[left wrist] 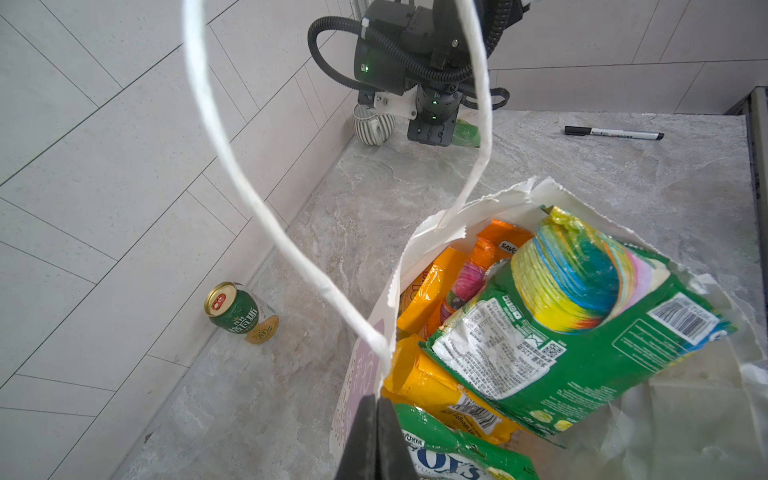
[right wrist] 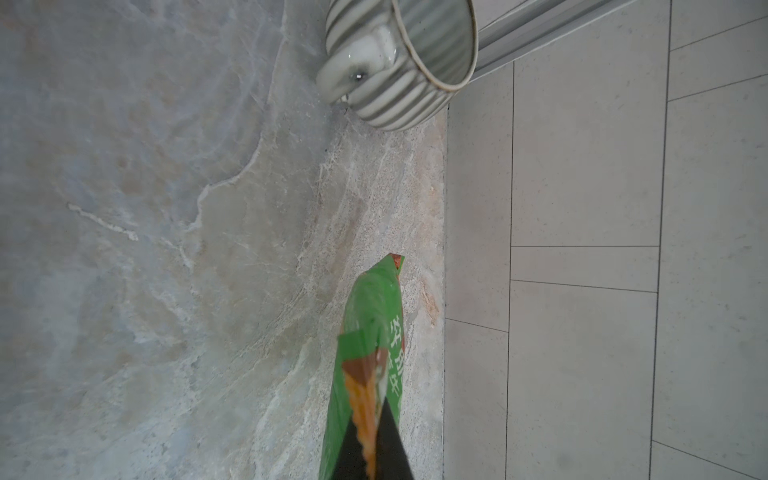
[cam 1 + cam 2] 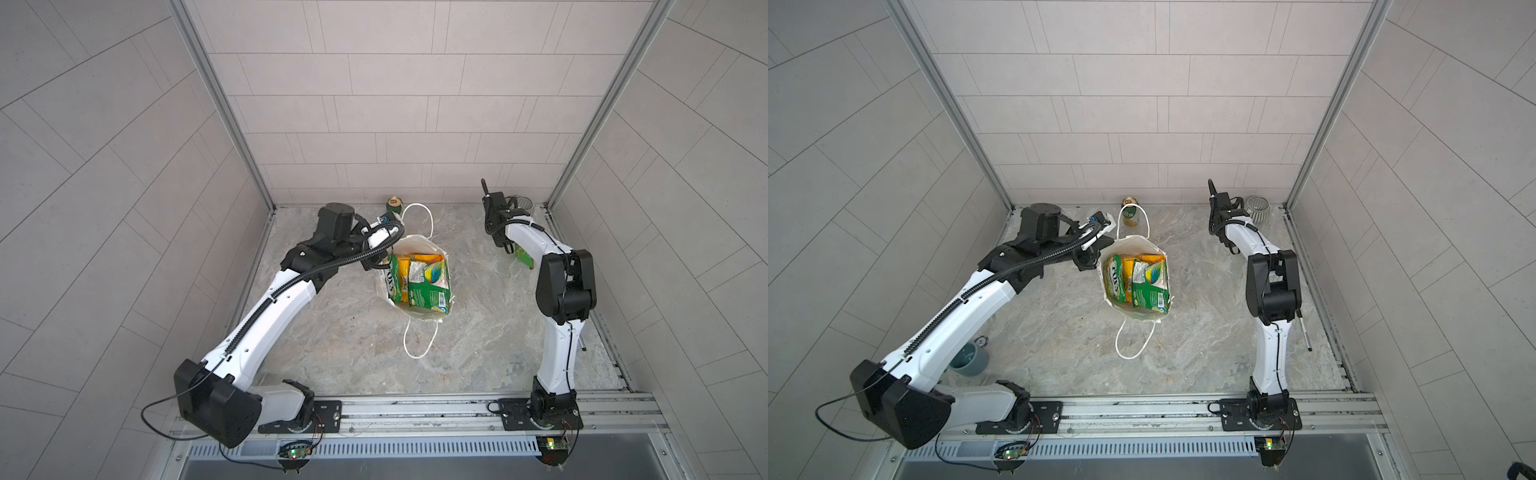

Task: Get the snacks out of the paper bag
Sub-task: 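Lower the green packet onto the floor beside the striped cup and release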

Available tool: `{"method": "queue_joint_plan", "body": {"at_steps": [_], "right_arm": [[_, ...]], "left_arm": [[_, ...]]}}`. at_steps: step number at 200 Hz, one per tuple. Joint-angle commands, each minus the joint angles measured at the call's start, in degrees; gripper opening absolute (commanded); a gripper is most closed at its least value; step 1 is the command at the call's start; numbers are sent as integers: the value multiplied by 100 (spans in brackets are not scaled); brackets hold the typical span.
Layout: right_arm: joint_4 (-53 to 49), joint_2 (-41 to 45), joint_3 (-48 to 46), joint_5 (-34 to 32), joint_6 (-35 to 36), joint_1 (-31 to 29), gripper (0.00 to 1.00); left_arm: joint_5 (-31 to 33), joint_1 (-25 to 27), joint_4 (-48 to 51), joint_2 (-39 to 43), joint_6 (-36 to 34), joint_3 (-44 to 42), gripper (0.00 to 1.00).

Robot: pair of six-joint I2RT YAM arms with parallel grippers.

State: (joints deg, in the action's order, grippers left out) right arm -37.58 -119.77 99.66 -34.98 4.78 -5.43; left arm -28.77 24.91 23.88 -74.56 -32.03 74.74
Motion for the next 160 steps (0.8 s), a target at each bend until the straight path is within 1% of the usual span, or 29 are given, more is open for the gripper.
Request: {"method": "queue_joint_plan", "body": {"at_steps": [1,21,42,68,84,108,118,123,144,160], "right_arm": [[176,-226,192,-312,112,22,0],[270,-377,252,-167,144,76,0],[496,-473,186,-37,423,77,0],[621,-678,245,-223,577,86,0],[620,-765,293,-208,579,94,4],[507,-847,422,-154,459,100,19],[486,-834,431,-112,421,99,31],[464,-830,432,-83,402,100,35],[362,-747,462,99,268,104,43],[203,-673,572,315,78,112,45]], "left_arm": [[-62,41,-138,30,-123,5,0],[-65,41,-155,21,-119,7,0],[-41,41,-141,0,-137,10,0],[-36,43,-182,-10,-137,15,0],[-58,41,-173,-19,-137,25,0],[-41,41,-171,-13,-154,21,0],[-11,41,-173,-11,-155,16,0],[-1,41,-165,-14,-157,15,0],[14,44,-182,-15,-128,9,0],[11,41,-198,-31,-128,2,0]]}}
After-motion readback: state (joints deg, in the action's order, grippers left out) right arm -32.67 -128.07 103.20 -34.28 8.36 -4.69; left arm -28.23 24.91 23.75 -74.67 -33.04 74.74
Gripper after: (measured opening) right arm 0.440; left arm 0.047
